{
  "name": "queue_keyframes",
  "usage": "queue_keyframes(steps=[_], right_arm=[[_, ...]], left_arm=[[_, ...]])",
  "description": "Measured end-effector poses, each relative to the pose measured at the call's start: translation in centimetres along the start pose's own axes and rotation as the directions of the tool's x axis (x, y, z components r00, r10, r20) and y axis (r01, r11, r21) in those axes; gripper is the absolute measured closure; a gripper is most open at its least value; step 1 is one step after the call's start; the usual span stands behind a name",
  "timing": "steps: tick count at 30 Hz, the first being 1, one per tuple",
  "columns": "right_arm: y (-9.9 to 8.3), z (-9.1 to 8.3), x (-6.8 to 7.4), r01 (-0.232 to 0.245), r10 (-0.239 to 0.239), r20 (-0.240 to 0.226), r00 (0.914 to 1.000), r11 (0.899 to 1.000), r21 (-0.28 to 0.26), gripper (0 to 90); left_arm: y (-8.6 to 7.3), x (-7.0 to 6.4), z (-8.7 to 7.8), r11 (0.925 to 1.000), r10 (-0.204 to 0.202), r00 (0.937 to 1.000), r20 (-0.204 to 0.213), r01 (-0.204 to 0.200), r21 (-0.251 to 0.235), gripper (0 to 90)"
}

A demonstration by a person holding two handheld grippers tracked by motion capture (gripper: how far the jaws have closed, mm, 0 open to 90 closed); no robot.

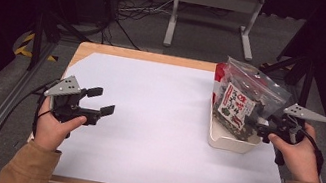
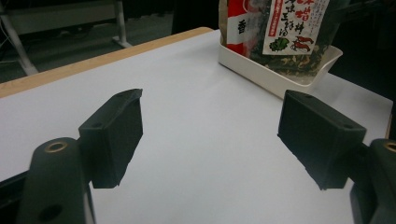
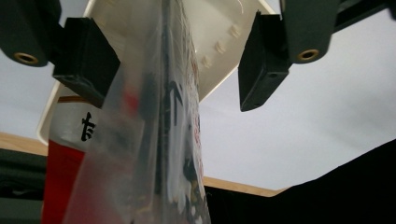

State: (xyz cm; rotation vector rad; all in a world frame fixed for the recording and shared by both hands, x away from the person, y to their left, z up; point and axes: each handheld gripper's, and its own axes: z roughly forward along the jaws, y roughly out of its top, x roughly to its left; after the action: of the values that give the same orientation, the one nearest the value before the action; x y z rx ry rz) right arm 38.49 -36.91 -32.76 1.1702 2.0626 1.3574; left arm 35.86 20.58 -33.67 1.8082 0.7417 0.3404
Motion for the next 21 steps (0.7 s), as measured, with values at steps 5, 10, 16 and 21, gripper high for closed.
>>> queue_keyframes(steps=[5, 10, 16, 21], right_arm=[[-0.3, -1.2, 0.3, 0.003, -0.003, 0.001, 1.0, 1.0, -0.023, 29.7], [-0.7, -2.3, 0.7, 0.017, -0.016, 0.017, 0.9997, 1.0, -0.025, 29.4], [-1.2, -3.3, 1.1, 0.038, -0.038, 0.044, 0.9983, 0.999, -0.006, 29.1], [-1.9, -3.7, 1.7, 0.056, -0.057, 0.046, 0.9973, 0.998, 0.025, 29.0]], left_arm=[[-0.4, -0.6, -0.8, 1.0, 0.008, 1.0, 0.004, -0.008, 0.002, 20.7], [-1.0, -0.9, -1.5, 0.9998, 0.012, 0.9999, 0.007, -0.012, 0.015, 20.0], [-2.1, -0.7, -2.0, 0.9991, 0.006, 1.0, 0.003, -0.006, 0.043, 19.6], [-2.8, -0.4, -2.2, 0.9986, 0.002, 1.0, -0.004, -0.001, 0.054, 19.5]])
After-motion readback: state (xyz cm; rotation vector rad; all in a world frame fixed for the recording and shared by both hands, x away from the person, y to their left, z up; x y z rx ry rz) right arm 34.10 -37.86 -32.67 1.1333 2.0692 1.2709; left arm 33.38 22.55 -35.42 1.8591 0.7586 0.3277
